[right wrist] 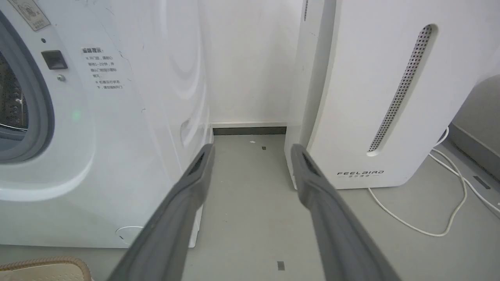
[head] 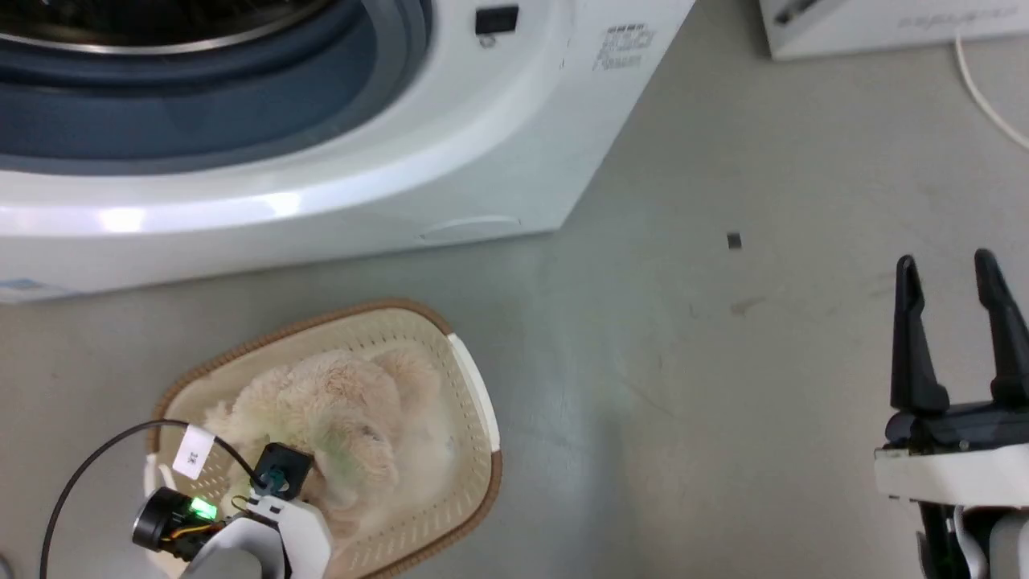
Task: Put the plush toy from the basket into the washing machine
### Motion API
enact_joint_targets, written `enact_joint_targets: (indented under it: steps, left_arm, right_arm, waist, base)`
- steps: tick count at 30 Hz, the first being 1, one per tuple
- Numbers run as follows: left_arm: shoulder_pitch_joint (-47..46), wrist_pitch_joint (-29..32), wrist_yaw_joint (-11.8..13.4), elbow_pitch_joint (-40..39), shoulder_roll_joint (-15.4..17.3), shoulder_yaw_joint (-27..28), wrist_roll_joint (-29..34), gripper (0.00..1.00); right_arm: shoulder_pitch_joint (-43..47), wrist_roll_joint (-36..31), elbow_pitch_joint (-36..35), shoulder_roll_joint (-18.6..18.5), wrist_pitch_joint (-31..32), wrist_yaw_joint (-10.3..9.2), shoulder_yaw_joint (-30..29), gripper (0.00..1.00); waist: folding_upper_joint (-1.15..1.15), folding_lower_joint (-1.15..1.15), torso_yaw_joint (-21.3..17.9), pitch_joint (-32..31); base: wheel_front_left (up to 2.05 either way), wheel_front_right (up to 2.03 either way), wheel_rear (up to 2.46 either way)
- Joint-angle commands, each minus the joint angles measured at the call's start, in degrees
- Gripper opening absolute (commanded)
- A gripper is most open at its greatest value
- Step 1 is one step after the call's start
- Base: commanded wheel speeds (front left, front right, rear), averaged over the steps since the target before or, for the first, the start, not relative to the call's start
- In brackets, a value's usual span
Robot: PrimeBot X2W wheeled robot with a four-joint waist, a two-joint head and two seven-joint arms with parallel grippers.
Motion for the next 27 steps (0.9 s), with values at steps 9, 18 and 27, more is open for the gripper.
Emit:
enact_joint_targets:
  steps: [9, 18, 27]
  left_arm:
    - [11.81, -0.37, 4.42, -21.78, -0.09, 5.71, -1.74, 0.0]
    - [19.64, -0.38, 8.03, -40.84, -0.37, 8.62, 1.21, 0.0]
    - [22.57, -0.38, 9.34, -54.22, 1.88, 12.27, 3.13, 0.0]
  right_arm:
    - [4.79, -0.83, 1.79, -0.01, -0.26, -0.05, 0.7, 1.0]
    - [7.4, -1.08, 2.4, -0.01, -0.26, -0.05, -0.06, 1.0]
    - [8.07, -1.15, 2.1, -0.01, -0.26, -0.05, 1.15, 1.0]
  waist:
    - [0.0, 0.0, 4.99, -13.98]
    - [0.0, 0.0, 7.24, -19.74]
    - [0.0, 0.0, 7.11, -20.46]
  base:
    - [0.0, 0.0, 0.0]
    - [0.0, 0.0, 0.0]
    - [0.0, 0.0, 0.0]
